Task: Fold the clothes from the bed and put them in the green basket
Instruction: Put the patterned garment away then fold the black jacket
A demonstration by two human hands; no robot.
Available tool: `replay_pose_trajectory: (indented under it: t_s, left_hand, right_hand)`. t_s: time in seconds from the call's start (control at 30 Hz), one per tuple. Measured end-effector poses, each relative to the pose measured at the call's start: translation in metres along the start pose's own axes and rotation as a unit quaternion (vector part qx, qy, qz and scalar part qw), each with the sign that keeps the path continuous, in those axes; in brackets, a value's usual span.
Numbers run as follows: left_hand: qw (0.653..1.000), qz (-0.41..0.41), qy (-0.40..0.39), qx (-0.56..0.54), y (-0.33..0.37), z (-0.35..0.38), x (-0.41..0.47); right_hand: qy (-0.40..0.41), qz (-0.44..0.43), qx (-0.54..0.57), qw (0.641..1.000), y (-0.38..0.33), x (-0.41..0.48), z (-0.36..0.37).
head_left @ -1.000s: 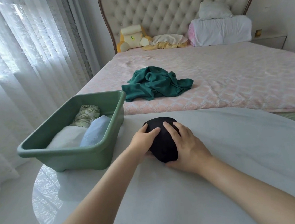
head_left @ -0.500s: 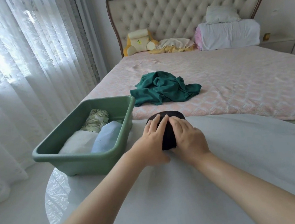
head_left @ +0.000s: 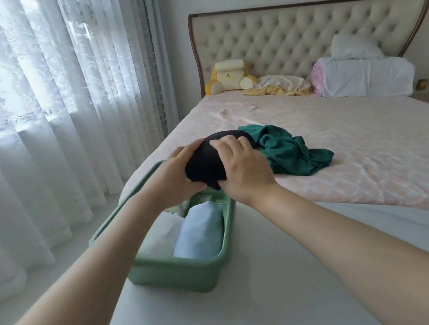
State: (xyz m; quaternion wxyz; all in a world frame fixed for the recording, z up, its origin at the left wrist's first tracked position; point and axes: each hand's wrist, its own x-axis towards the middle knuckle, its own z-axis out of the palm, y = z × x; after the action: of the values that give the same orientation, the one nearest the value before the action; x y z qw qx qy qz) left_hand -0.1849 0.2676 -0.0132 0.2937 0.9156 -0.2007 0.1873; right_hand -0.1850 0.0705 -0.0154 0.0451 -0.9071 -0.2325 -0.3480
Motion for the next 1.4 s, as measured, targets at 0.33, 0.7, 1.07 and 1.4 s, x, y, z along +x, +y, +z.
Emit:
replay_pose_trajectory:
  t_s: [0.33, 0.7, 1.07, 1.4]
  left_hand:
    - [0.977, -0.157, -0.146, 0.01, -0.082, 0.019, 0.003]
    - [0.946, -0.212, -0.246, -0.003, -0.102, 0.035, 0.004]
    - [0.96, -0.205, -0.191, 0.012, -0.113, 0.04, 0.031]
    - [0.83, -0.244, -0.389, 0.317, -0.129, 0.06, 0.039]
  right_hand:
    - [-0.149, -0.02, -0.015, 0.989, -0.027, 0.029, 0.078]
    - [-0.371, 0.03, 0.055, 0.926, -0.02, 0.044, 0.102]
    - [-0.41, 0.102, 0.091, 0.902, -0.021, 0.067, 0.116]
    - [-0.527, 0.131, 0.049, 0.838, -0.015, 0.077, 0.12]
